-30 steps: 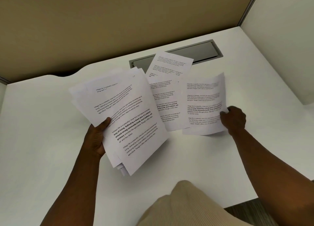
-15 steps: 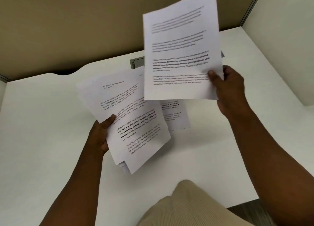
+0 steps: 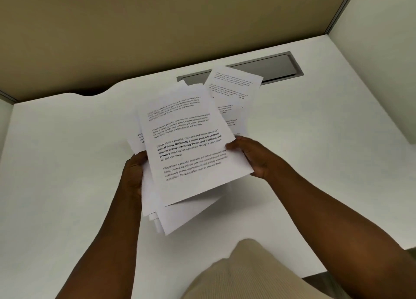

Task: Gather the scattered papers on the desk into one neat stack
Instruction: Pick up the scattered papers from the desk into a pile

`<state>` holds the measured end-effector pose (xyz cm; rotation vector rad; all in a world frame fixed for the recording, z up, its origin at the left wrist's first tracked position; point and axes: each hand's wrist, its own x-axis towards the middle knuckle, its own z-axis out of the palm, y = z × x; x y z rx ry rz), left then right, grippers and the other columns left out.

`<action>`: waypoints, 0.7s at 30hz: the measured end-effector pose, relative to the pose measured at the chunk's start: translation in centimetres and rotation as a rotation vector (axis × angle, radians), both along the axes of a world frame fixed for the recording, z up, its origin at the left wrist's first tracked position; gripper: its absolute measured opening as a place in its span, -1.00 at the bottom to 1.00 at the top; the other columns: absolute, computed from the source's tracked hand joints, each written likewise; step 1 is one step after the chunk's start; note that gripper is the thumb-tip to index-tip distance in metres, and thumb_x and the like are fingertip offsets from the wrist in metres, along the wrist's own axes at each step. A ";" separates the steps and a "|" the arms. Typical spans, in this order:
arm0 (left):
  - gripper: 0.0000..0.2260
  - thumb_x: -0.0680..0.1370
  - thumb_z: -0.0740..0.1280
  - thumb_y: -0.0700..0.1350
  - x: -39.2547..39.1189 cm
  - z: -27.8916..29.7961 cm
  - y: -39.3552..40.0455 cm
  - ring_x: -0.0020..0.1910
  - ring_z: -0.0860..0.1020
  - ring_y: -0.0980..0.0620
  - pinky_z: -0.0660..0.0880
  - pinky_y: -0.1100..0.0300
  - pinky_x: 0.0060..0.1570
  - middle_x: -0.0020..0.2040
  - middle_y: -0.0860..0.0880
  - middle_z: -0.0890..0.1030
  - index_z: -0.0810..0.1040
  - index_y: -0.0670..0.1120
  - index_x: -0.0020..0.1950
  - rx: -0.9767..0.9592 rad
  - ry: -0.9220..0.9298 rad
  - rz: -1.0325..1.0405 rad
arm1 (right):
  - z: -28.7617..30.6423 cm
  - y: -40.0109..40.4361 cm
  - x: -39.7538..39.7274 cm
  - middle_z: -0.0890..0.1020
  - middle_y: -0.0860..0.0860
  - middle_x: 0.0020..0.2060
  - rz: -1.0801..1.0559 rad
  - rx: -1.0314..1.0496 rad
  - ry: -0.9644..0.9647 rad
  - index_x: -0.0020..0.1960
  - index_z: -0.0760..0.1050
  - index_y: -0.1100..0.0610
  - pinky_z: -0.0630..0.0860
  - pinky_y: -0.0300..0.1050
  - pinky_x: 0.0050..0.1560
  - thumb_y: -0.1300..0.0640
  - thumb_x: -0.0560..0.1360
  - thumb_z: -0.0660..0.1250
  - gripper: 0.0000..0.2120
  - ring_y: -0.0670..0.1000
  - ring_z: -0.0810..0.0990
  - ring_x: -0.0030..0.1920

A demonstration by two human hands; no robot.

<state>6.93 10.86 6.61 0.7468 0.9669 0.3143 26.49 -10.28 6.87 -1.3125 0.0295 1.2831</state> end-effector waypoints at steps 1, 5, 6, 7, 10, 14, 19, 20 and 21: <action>-0.70 0.60 0.19 -0.15 0.0 0.1 -0.1 -0.19 0.71 -0.09 0.64 0.08 -0.29 -0.12 -0.11 0.73 0.68 -0.21 0.11 -0.006 0.009 -0.005 | -0.5 0.2 -0.3 0.67 0.18 0.11 0.007 -0.003 0.042 0.23 0.54 0.20 0.57 0.19 0.13 0.28 0.45 0.28 -0.65 0.21 0.65 0.08; -0.54 0.63 0.14 -0.17 0.1 0.4 -0.6 -0.36 0.69 -0.02 0.61 0.17 -0.42 -0.30 -0.07 0.72 0.73 -0.13 -0.32 -0.024 -0.010 -0.024 | -1.9 1.2 -1.3 0.63 0.23 0.16 0.024 -0.011 0.105 0.22 0.54 0.25 0.48 0.26 0.23 0.33 0.37 0.29 -0.59 0.24 0.61 0.11; -0.57 0.64 0.15 -0.15 0.1 0.4 -0.5 -0.33 0.70 -0.02 0.61 0.16 -0.41 -0.27 -0.07 0.72 0.74 -0.13 -0.26 -0.022 -0.005 -0.023 | -2.2 1.4 -1.5 0.63 0.23 0.14 0.036 -0.013 0.081 0.21 0.54 0.25 0.50 0.22 0.23 0.35 0.38 0.29 -0.61 0.22 0.61 0.08; -0.62 0.64 0.16 -0.10 -0.1 0.3 -0.3 -0.28 0.71 -0.03 0.62 0.13 -0.37 -0.21 -0.08 0.73 0.74 -0.12 -0.14 -0.014 0.005 -0.006 | -2.4 1.5 -1.6 0.65 0.21 0.10 0.060 -0.028 0.033 0.17 0.55 0.24 0.53 0.16 0.21 0.37 0.40 0.29 -0.65 0.19 0.62 0.04; -0.55 0.66 0.11 0.10 -0.1 0.4 -0.5 -0.18 0.72 -0.04 0.65 0.07 -0.30 -0.11 -0.07 0.74 0.76 -0.04 -0.06 -0.048 -0.023 -0.049 | -3.0 1.6 -1.6 0.65 0.12 0.10 0.129 -0.106 -0.173 0.16 0.52 0.18 0.54 0.13 0.20 0.33 0.43 0.35 -0.69 0.16 0.63 0.09; -0.62 0.65 0.16 0.10 -0.6 0.6 -0.5 -0.04 0.71 -0.05 0.66 -0.02 -0.11 0.02 -0.07 0.73 0.75 0.01 -0.01 0.031 0.011 -0.097 | -3.8 1.6 -1.5 0.57 0.03 0.09 0.155 -0.181 -0.418 0.20 0.38 0.08 0.56 0.09 0.17 0.29 0.40 0.42 -0.57 0.14 0.56 0.16; -0.54 0.50 0.38 -0.33 -1.7 -1.8 1.3 0.25 0.57 -0.23 0.44 -0.27 0.28 0.28 -0.17 0.60 0.47 -0.13 0.40 0.198 0.103 -0.095 | -4.2 2.3 -1.0 0.54 0.06 0.13 0.183 -0.269 -0.555 0.43 0.25 0.01 0.54 0.03 0.15 0.20 0.39 0.49 -0.30 0.08 0.56 0.10; -0.50 0.47 0.39 -0.34 -1.7 -2.1 1.3 0.25 0.57 -0.25 0.44 -0.28 0.27 0.28 -0.18 0.60 0.47 -0.12 0.40 0.202 0.120 -0.107 | -4.4 2.4 -0.9 0.55 0.06 0.14 0.189 -0.300 -0.542 0.45 0.25 0.03 0.53 0.06 0.19 0.19 0.37 0.51 -0.27 0.09 0.58 0.12; -0.48 0.45 0.40 -0.35 -1.9 -2.4 1.5 0.26 0.56 -0.28 0.44 -0.30 0.27 0.29 -0.19 0.60 0.46 -0.12 0.40 0.205 0.135 -0.116 | -4.6 2.6 -0.9 0.56 0.07 0.14 0.201 -0.328 -0.530 0.45 0.27 0.06 0.53 0.08 0.21 0.19 0.36 0.52 -0.26 0.11 0.58 0.13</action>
